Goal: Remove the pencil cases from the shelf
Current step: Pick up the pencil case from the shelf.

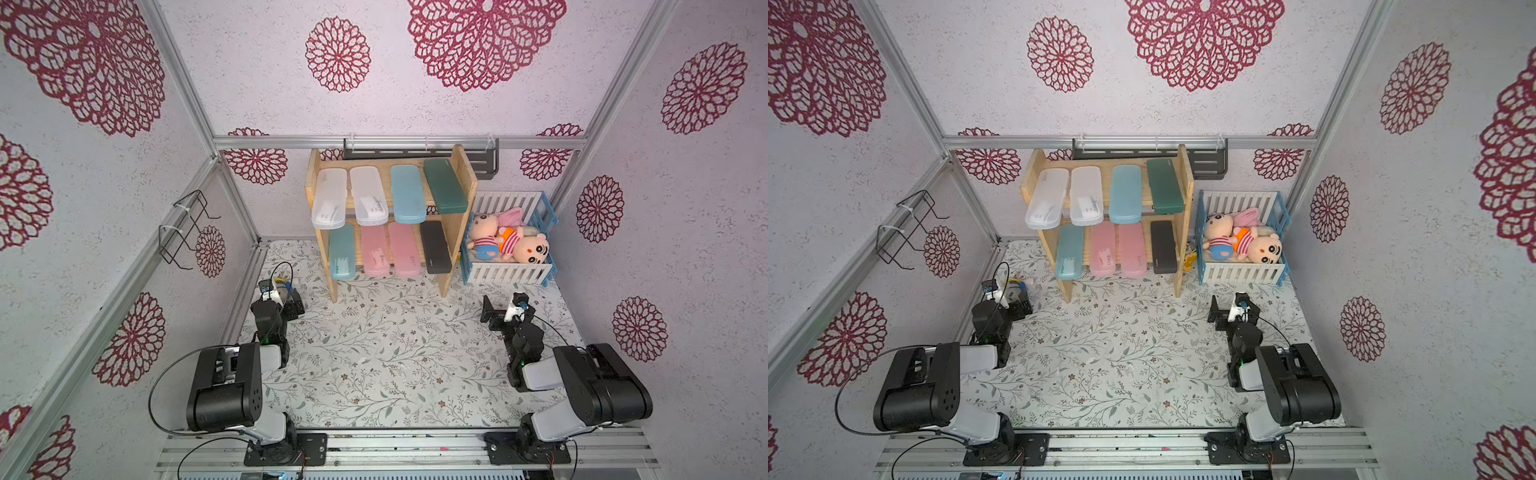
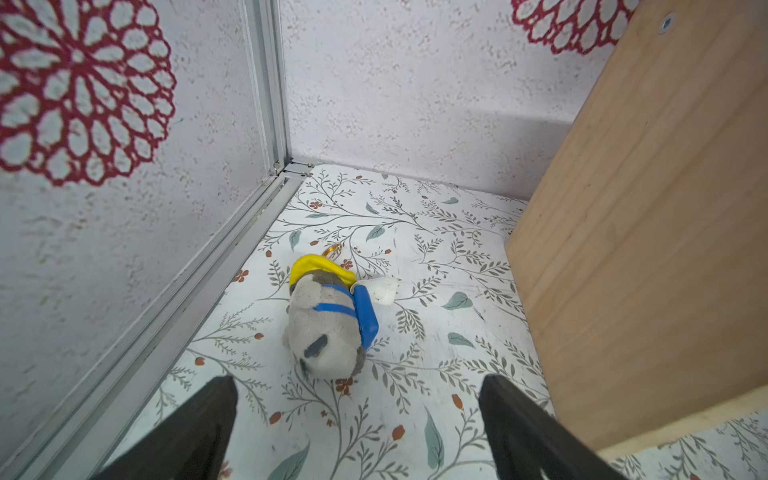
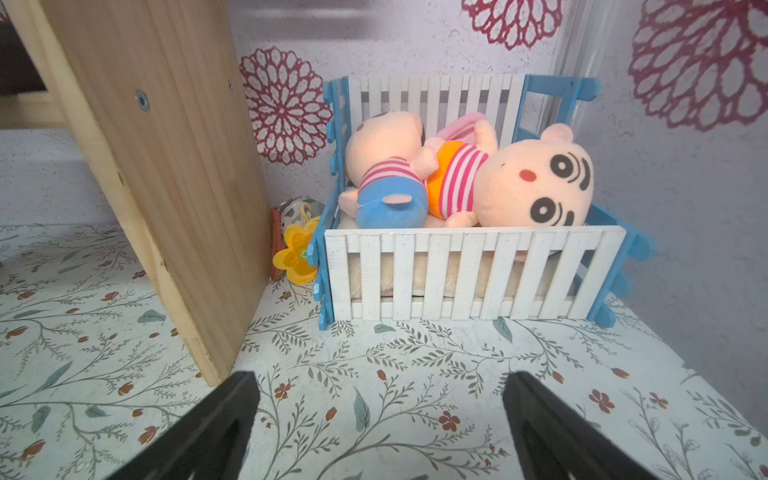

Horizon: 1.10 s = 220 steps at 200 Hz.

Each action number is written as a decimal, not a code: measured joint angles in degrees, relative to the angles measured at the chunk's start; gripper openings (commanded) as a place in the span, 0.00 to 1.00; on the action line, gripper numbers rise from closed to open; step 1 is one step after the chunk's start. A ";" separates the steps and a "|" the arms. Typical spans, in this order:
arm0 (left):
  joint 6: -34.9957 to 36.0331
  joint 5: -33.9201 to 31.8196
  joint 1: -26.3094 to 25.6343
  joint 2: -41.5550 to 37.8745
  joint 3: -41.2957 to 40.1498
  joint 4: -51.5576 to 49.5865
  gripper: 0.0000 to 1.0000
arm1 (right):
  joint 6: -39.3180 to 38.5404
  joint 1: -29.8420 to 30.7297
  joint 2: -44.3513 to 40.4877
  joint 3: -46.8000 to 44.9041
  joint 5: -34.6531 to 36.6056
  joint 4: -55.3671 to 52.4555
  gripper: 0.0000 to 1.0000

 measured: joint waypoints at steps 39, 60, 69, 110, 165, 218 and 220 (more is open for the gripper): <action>0.02 0.00 0.00 0.00 0.00 0.00 0.97 | 0.00 0.07 0.00 0.00 0.00 0.02 0.99; 0.00 0.00 0.00 0.00 0.00 0.00 0.97 | 0.00 0.07 0.00 0.00 0.00 0.02 0.99; 0.02 0.00 0.00 0.00 0.00 0.00 0.97 | 0.00 0.07 0.00 0.00 0.00 0.02 0.99; 0.02 0.00 0.00 0.00 0.00 0.00 0.97 | 0.00 0.07 0.00 0.00 0.00 0.00 0.99; 0.04 0.00 0.00 0.02 0.00 -0.02 0.97 | -0.02 0.07 0.00 0.00 0.00 0.02 0.99; -0.13 -0.57 0.00 -0.09 0.00 -0.17 0.97 | 0.00 0.07 0.00 0.00 -0.02 0.00 0.99; -0.20 -0.66 0.00 -0.17 0.00 -0.26 0.97 | 0.00 0.07 0.00 0.00 -0.02 0.00 0.99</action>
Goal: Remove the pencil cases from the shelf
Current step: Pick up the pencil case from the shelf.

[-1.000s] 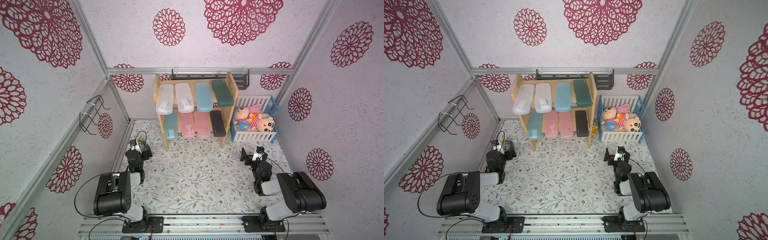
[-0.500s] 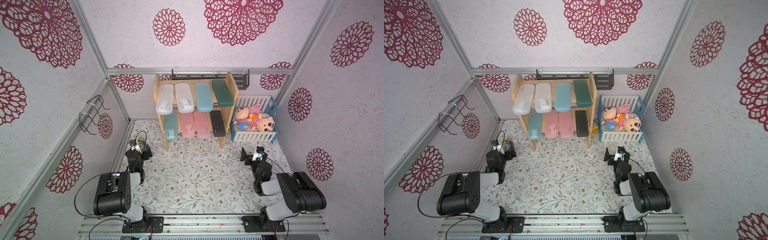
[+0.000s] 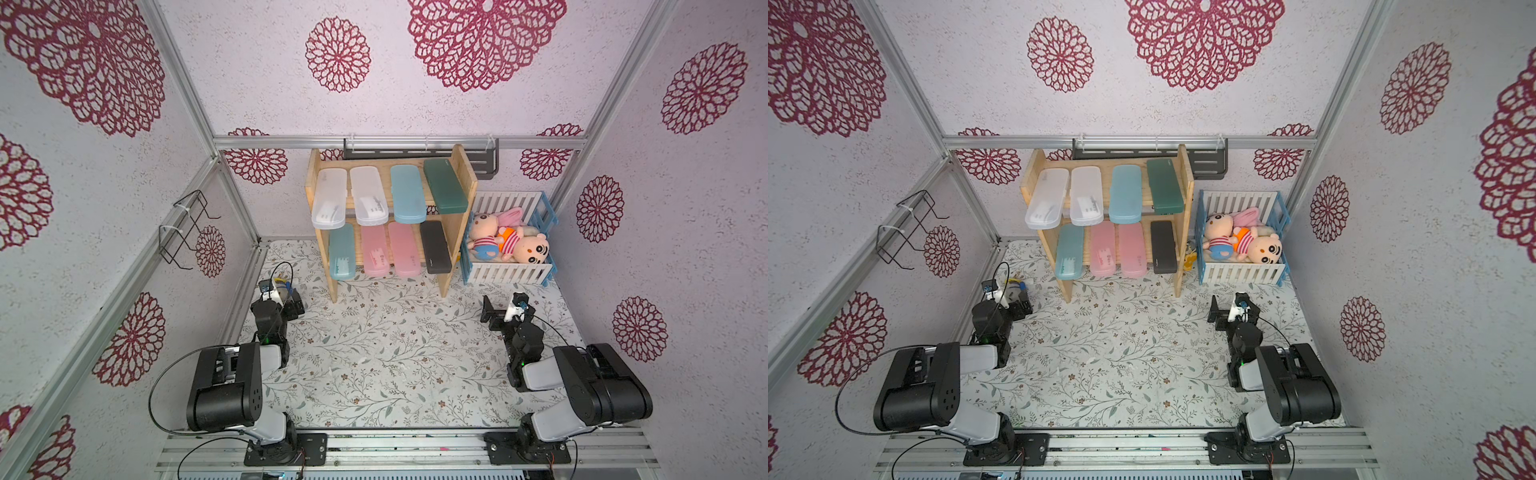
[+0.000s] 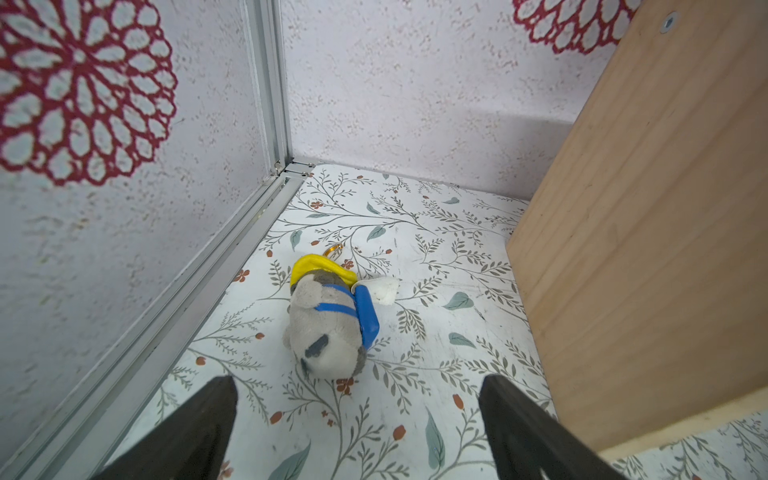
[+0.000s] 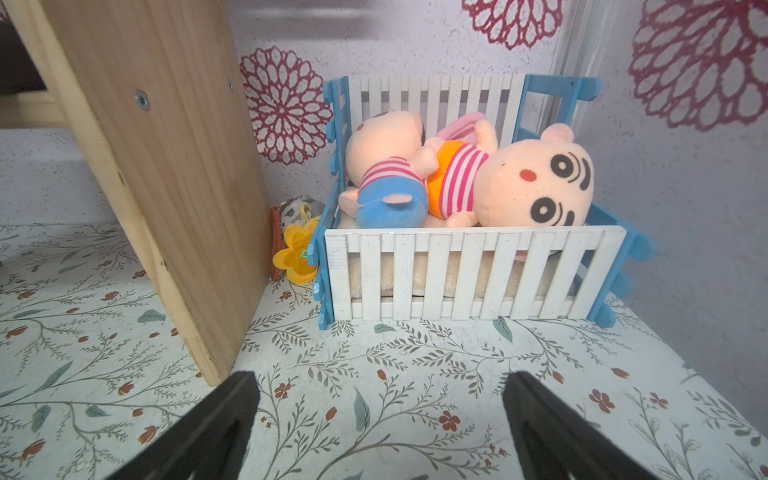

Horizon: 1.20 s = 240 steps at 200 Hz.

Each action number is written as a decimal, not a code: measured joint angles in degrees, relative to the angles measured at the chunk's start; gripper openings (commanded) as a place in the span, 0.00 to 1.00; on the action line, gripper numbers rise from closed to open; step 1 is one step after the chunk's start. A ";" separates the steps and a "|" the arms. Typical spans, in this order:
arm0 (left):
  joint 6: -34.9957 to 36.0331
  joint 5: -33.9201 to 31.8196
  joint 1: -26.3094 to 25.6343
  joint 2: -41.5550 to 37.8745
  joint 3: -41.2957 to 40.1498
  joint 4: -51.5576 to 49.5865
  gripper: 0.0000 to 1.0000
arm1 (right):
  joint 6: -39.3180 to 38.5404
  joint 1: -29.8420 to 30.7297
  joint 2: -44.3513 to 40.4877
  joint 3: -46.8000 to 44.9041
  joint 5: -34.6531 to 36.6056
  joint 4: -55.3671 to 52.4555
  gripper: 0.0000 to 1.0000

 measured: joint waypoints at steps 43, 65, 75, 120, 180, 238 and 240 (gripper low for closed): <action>-3.78 -1.16 0.04 -14.47 2.89 -15.21 0.97 | 0.48 0.42 -10.36 4.57 3.04 -15.17 0.99; -12.41 1.77 0.07 -24.72 8.52 -24.22 0.97 | 2.56 0.81 -20.09 13.25 7.41 -30.23 0.99; -17.97 4.35 -0.04 -28.39 10.45 -26.47 0.97 | 3.76 0.96 -23.52 17.07 8.66 -36.22 0.99; -43.06 15.67 -7.19 -32.13 9.46 -26.88 0.97 | 8.83 3.63 -32.94 24.41 11.08 -57.16 0.99; -62.60 25.03 -12.09 -20.83 7.17 -20.31 0.97 | 13.51 4.96 -33.38 25.90 10.88 -72.94 0.99; -67.14 27.74 -14.88 -15.02 11.08 -15.69 0.99 | 15.67 5.01 -32.59 26.75 10.40 -77.31 0.99; -67.28 27.80 -14.99 -14.75 11.17 -15.52 0.99 | 15.69 5.01 -32.54 26.82 10.36 -77.31 0.99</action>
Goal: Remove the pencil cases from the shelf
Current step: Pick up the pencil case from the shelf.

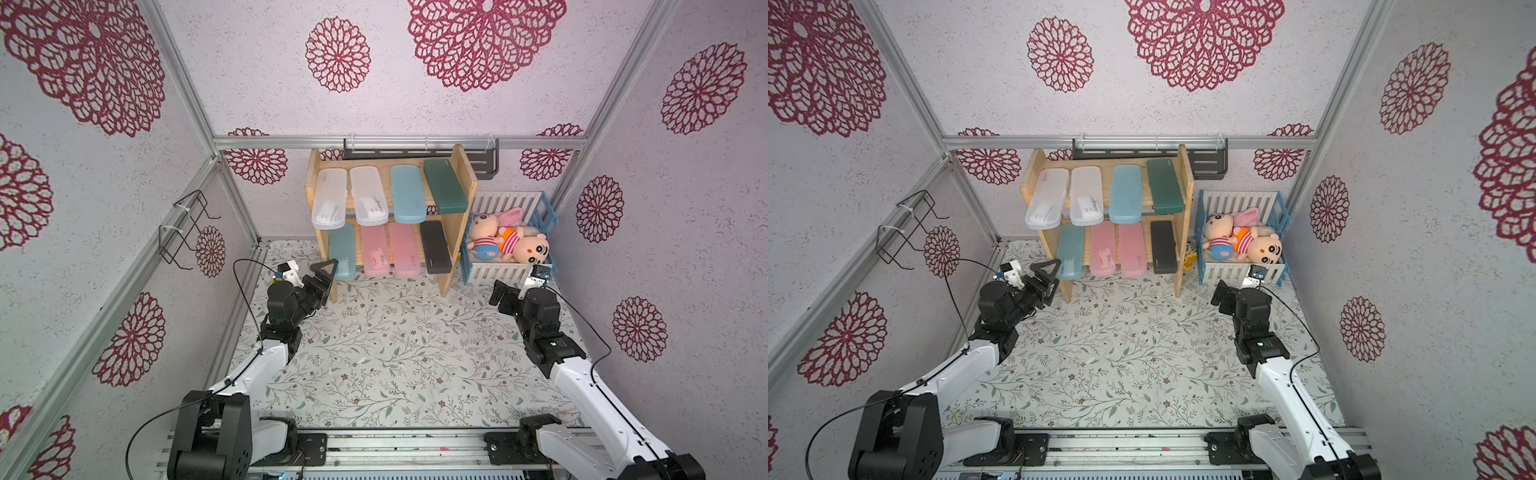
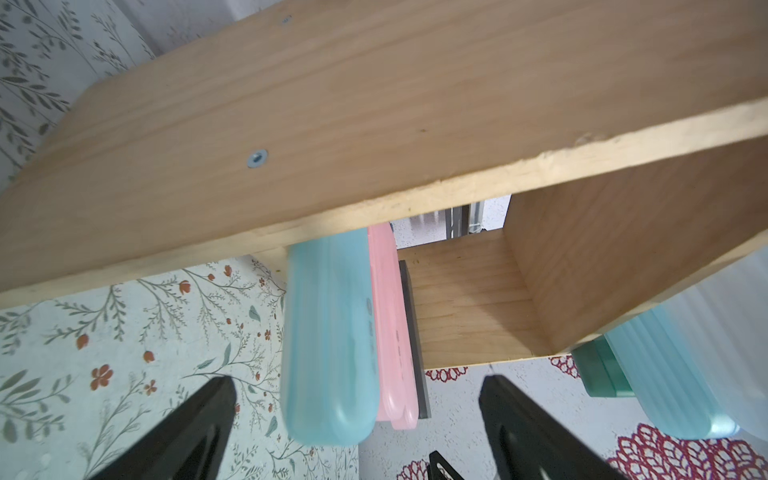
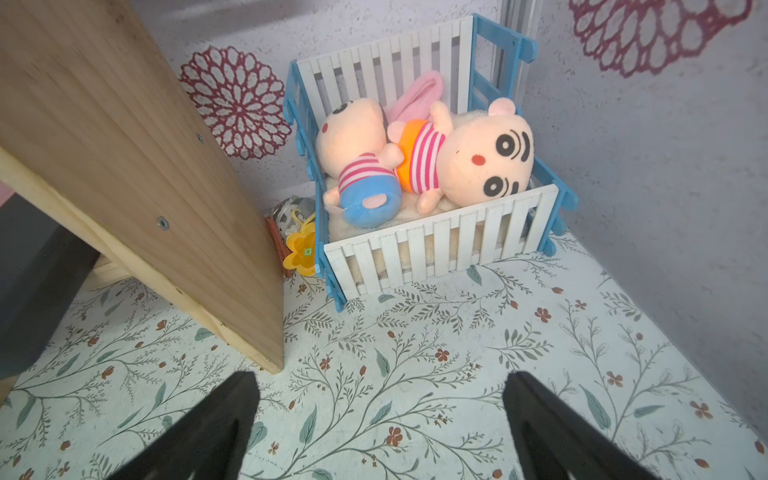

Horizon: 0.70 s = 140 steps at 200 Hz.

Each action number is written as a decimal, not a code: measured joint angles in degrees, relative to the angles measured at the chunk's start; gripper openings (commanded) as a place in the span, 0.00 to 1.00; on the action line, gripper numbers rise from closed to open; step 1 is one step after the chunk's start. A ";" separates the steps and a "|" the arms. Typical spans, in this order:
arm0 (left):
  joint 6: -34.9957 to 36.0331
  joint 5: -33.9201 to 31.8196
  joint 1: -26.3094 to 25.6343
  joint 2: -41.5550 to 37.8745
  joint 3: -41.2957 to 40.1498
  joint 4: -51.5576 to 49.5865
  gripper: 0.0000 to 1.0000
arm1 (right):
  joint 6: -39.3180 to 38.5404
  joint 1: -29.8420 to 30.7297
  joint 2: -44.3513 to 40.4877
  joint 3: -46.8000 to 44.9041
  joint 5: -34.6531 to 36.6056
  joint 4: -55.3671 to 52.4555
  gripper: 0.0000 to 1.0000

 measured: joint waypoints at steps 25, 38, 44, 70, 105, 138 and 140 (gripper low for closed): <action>-1.70 0.33 -0.76 3.08 0.15 2.23 0.92 | -0.02 0.00 0.68 0.55 -0.07 -0.37 0.99; -2.58 0.28 -0.87 4.52 0.13 3.10 0.87 | -0.02 0.00 0.85 0.87 -0.07 -0.42 0.99; -2.97 0.26 -0.87 5.11 0.13 3.61 0.84 | -0.02 0.00 0.87 0.98 -0.07 -0.42 0.98; -3.98 -0.20 -0.92 6.69 0.13 5.16 0.70 | -0.07 0.00 0.87 1.05 -0.07 -0.42 0.97; -4.57 -1.11 -1.07 7.02 0.55 5.99 0.48 | -0.07 0.00 0.87 1.05 -0.07 -0.42 0.96; -4.46 -1.90 -1.36 6.99 0.72 6.32 0.36 | -0.09 0.00 0.81 1.05 -0.07 -0.42 0.96; -4.39 -1.95 -1.40 6.99 0.72 6.34 0.36 | -0.09 0.00 0.81 1.03 -0.07 -0.42 0.96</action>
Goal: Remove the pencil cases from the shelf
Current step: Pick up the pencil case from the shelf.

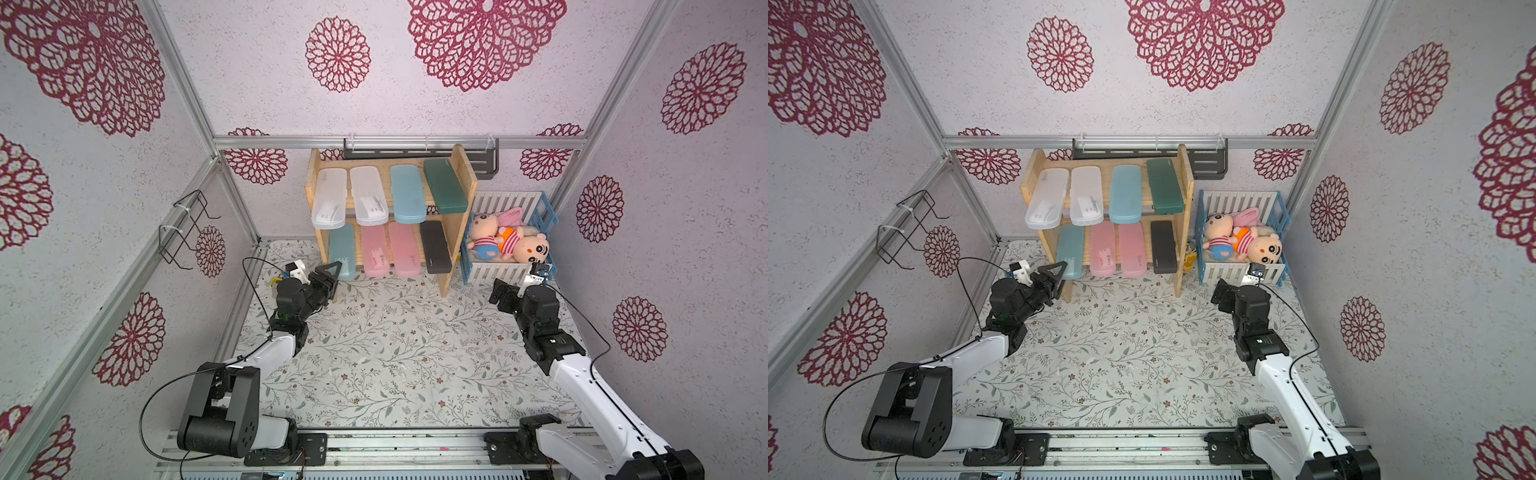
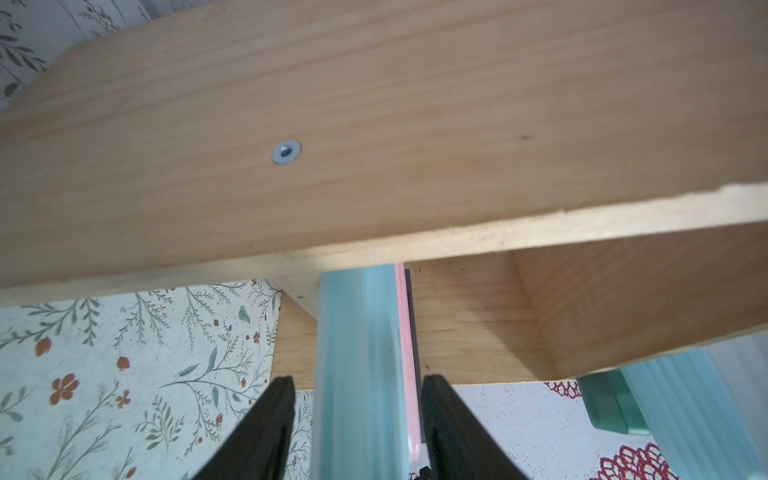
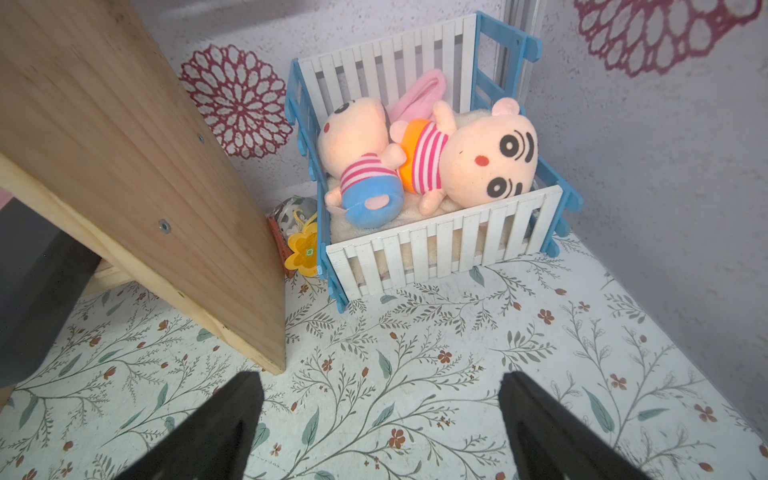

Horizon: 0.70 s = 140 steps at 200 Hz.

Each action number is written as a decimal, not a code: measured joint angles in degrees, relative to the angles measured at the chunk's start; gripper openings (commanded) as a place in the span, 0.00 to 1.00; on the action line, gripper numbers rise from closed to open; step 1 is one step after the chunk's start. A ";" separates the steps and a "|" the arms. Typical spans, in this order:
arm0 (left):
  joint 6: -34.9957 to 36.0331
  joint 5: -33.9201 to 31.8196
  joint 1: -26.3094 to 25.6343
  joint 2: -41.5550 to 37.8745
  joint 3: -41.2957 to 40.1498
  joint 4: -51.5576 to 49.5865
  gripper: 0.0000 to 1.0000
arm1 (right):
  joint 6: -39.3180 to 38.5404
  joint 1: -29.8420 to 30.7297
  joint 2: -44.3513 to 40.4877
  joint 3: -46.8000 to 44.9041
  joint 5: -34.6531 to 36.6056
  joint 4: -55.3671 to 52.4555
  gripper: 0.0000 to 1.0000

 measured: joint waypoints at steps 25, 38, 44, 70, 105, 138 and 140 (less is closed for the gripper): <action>0.59 -0.72 -0.26 -0.96 -0.20 -0.76 0.25 | 0.00 0.00 -0.26 -0.02 -0.07 0.00 0.96; 0.90 -1.01 -0.39 -1.99 -0.48 -1.03 0.17 | 0.00 0.00 -0.44 -0.04 -0.24 0.00 0.96; 1.33 -1.16 -0.46 -2.45 -0.63 -1.11 0.14 | 0.00 0.00 -0.55 -0.04 -0.46 0.00 0.95; 1.66 -1.95 -0.50 -4.33 -1.38 -1.84 0.00 | 0.00 0.00 -1.38 -0.04 -1.36 -0.15 0.95; 2.73 -2.16 -0.61 -6.40 -2.12 -3.30 0.00 | 0.00 0.00 -3.32 -0.04 -1.77 -0.81 0.94; 5.57 -2.14 -0.63 -10.27 -4.35 -4.76 0.00 | 0.09 0.66 -4.92 -0.04 -3.87 -2.05 0.94; 5.77 -2.12 -0.63 -10.54 -4.57 -4.87 0.00 | 0.09 0.70 -5.05 -0.04 -4.02 -2.14 0.94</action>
